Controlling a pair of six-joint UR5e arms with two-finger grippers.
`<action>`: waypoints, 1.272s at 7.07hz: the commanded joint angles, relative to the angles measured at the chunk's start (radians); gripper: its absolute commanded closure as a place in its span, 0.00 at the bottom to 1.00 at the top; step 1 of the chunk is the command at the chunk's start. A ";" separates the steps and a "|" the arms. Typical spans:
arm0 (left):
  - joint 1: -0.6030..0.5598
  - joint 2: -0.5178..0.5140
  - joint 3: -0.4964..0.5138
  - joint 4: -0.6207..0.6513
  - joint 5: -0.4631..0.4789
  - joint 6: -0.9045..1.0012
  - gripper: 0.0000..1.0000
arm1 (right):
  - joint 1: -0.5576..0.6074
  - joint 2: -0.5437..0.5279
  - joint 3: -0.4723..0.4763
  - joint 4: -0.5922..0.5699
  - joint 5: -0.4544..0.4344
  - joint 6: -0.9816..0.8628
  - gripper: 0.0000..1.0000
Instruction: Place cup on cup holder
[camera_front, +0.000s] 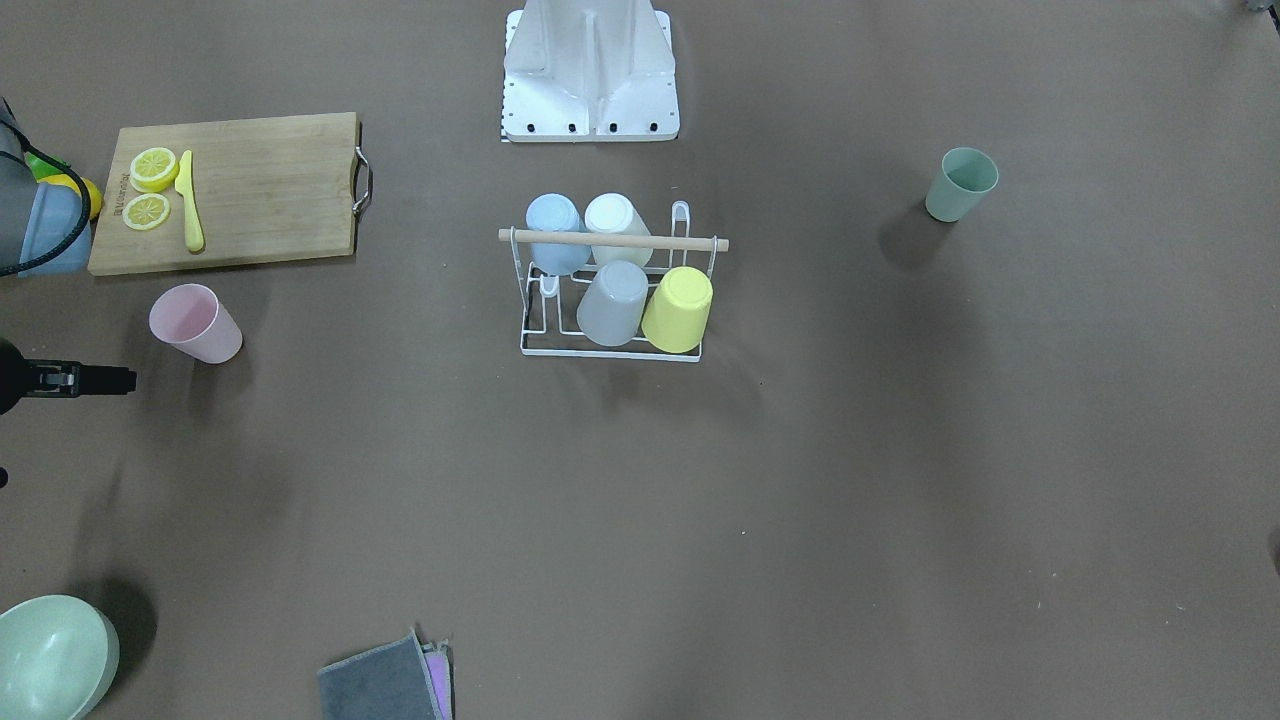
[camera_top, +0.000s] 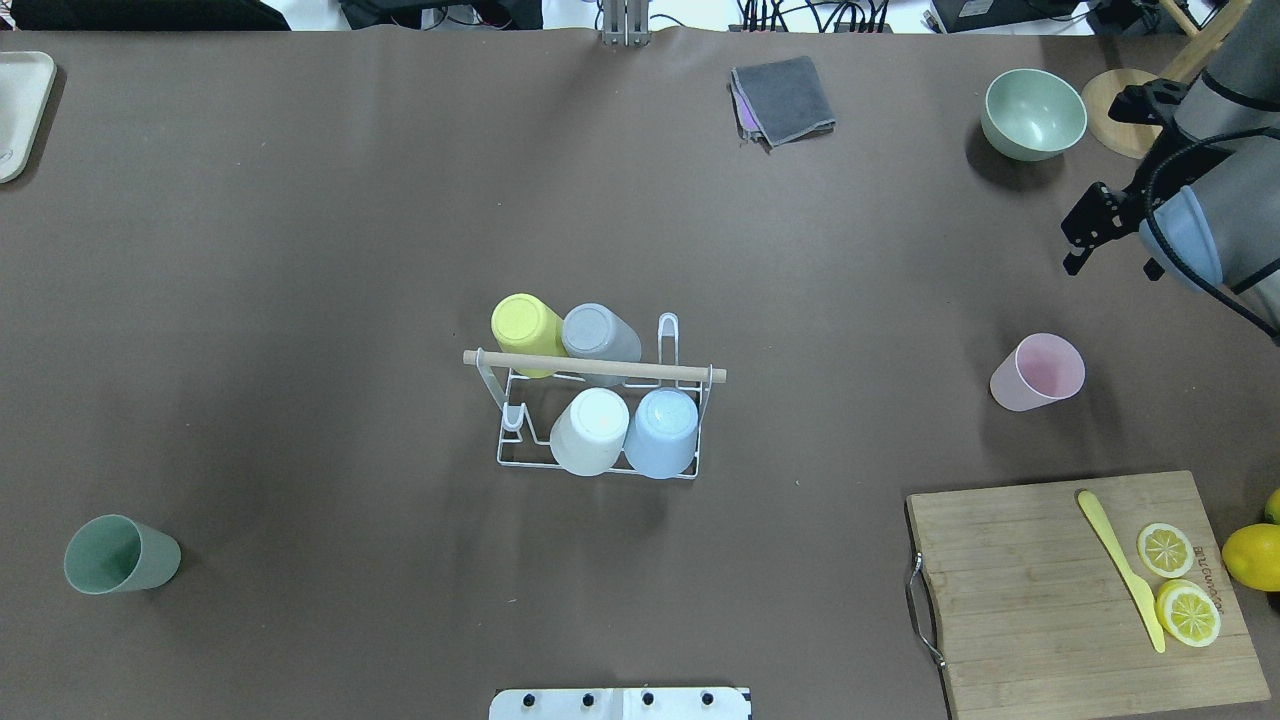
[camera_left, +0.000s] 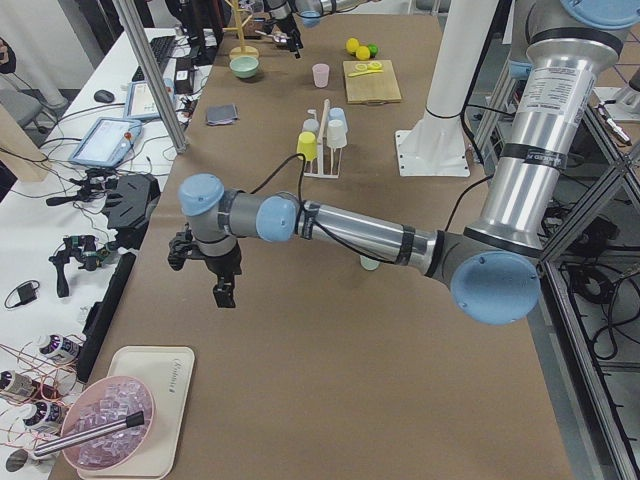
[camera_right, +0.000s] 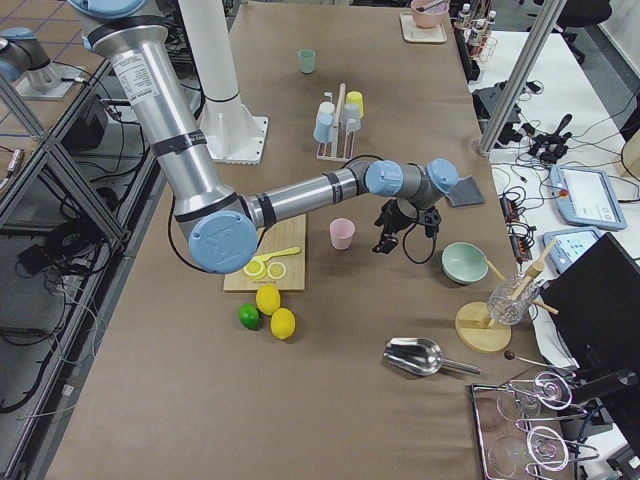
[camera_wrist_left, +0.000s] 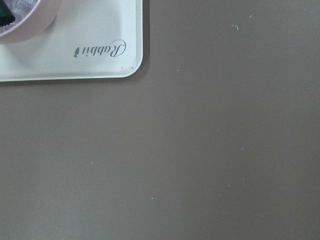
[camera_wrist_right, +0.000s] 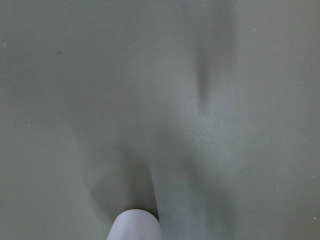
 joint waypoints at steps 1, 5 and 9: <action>0.021 -0.168 0.165 0.043 -0.004 -0.048 0.02 | -0.027 0.028 -0.050 -0.015 0.006 -0.002 0.02; 0.126 -0.220 0.252 0.140 0.004 -0.069 0.02 | -0.055 0.096 -0.062 -0.167 0.004 -0.032 0.01; 0.178 -0.263 0.249 0.363 -0.002 -0.064 0.02 | -0.111 0.096 -0.131 -0.172 0.002 -0.129 0.01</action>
